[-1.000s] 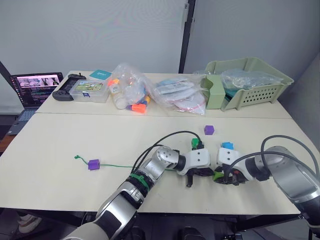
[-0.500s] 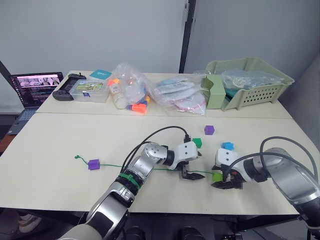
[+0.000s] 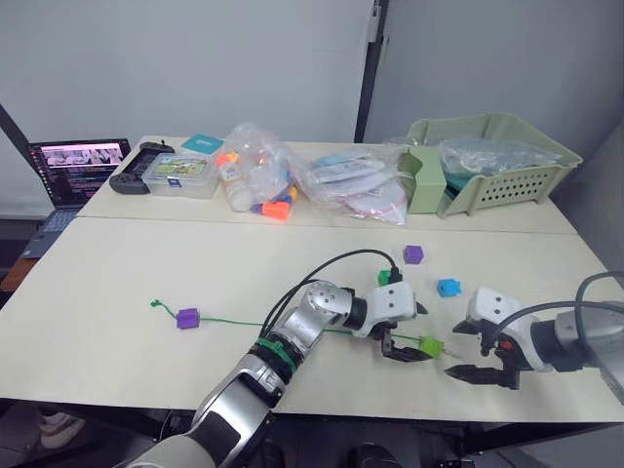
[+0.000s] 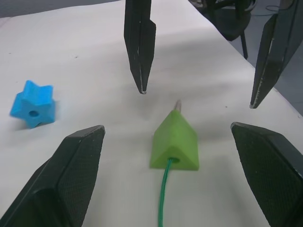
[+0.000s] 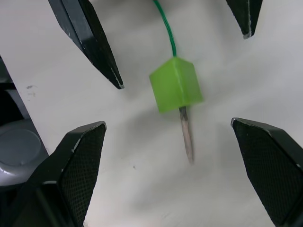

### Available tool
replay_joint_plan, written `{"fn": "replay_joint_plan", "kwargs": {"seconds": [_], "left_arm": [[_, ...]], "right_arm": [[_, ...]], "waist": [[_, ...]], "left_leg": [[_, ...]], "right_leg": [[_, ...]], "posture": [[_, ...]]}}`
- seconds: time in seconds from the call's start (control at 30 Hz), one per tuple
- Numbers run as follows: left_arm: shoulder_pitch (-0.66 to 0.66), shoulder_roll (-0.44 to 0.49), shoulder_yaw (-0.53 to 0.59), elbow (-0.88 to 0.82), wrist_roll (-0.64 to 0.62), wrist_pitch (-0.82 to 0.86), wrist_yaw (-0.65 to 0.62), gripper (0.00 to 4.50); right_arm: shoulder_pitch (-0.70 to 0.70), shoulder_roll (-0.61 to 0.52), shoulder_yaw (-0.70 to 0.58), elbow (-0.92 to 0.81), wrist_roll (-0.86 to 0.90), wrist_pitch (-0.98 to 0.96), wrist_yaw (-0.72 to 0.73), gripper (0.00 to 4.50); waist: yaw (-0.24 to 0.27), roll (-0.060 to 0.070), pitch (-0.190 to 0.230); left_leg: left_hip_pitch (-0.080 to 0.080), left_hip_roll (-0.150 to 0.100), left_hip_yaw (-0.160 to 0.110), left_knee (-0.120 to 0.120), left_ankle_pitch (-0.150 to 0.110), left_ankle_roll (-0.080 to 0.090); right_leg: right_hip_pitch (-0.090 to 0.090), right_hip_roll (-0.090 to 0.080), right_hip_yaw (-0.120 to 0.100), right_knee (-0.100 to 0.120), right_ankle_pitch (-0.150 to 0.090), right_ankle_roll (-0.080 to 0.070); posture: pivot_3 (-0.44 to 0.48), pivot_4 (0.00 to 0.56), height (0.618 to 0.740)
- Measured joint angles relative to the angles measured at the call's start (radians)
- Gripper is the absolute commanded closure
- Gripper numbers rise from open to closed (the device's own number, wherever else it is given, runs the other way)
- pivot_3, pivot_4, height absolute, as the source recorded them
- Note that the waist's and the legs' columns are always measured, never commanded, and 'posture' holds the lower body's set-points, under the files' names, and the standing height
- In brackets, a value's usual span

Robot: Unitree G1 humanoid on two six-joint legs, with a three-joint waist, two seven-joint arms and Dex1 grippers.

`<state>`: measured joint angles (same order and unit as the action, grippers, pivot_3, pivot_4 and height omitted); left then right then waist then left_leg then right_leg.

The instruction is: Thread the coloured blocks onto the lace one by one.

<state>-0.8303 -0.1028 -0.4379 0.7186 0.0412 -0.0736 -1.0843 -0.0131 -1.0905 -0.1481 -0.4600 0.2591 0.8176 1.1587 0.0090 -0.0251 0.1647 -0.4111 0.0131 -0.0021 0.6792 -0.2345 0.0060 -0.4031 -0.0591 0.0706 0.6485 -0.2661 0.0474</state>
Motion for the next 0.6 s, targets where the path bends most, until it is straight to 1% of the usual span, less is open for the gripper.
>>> {"fn": "replay_joint_plan", "kwargs": {"seconds": [0.07, 0.17, 0.27, 0.37, 0.5, 0.6], "left_arm": [[-0.012, -0.002, -0.011, 0.051, 0.017, -0.017, 0.005, 0.0], [-0.026, -0.005, -0.022, 0.114, 0.04, -0.028, 0.017, 0.0], [-0.043, -0.009, -0.025, 0.157, 0.05, -0.051, 0.035, 0.85], [-0.054, -0.011, -0.025, 0.184, 0.05, -0.071, 0.043, 1.89], [-0.054, -0.011, -0.025, 0.202, 0.049, -0.095, 0.048, 3.15], [-0.062, -0.012, -0.027, 0.199, 0.047, -0.104, 0.055, 3.38]], "right_arm": [[0.065, 0.0, -0.046, -0.032, 0.001, 0.011, -0.025, 0.03], [0.125, 0.002, -0.084, -0.054, 0.001, 0.022, -0.052, 0.03], [0.152, 0.006, -0.11, -0.067, 0.001, 0.022, -0.074, 0.0], [0.166, 0.008, -0.117, -0.072, 0.002, 0.02, -0.089, 0.0], [0.179, 0.008, -0.117, -0.072, 0.002, 0.018, -0.098, 0.0], [0.175, 0.008, -0.116, -0.071, 0.002, 0.005, -0.103, 0.0]], "waist": [[0.0, 0.0, 0.0], [-0.001, 0.0, 0.0], [0.0, 0.0, 0.0], [0.0, -0.001, 0.0], [-0.002, -0.001, 0.0], [-0.001, -0.001, 0.001]], "left_leg": [[0.0, 0.0, 0.0, 0.0, 0.0, 0.0], [0.0, 0.0, 0.0, 0.0, 0.0, 0.0], [0.0, 0.0, 0.0, 0.001, 0.0, 0.0], [0.001, 0.0, 0.0, 0.001, 0.0, 0.0], [0.002, 0.0, 0.001, 0.001, 0.0, 0.0], [0.006, 0.0, 0.0, 0.001, 0.0, 0.0]], "right_leg": [[0.0, 0.0, 0.0, 0.0, 0.0, 0.0], [0.0, 0.0, 0.0, 0.0, 0.0, 0.0], [0.001, 0.0, 0.0, 0.0, 0.0, 0.0], [0.001, 0.0, 0.0, 0.0, 0.0, 0.001], [0.003, 0.0, 0.001, 0.0, 0.001, 0.001], [0.008, 0.0, 0.0, -0.001, 0.0, 0.002]], "posture": [[0.0, 0.15, 0.737], [0.0, 0.15, 0.737], [0.0, 0.15, 0.737], [0.0, 0.15, 0.737], [0.0, 0.15, 0.737], [0.0, 0.15, 0.737]]}}
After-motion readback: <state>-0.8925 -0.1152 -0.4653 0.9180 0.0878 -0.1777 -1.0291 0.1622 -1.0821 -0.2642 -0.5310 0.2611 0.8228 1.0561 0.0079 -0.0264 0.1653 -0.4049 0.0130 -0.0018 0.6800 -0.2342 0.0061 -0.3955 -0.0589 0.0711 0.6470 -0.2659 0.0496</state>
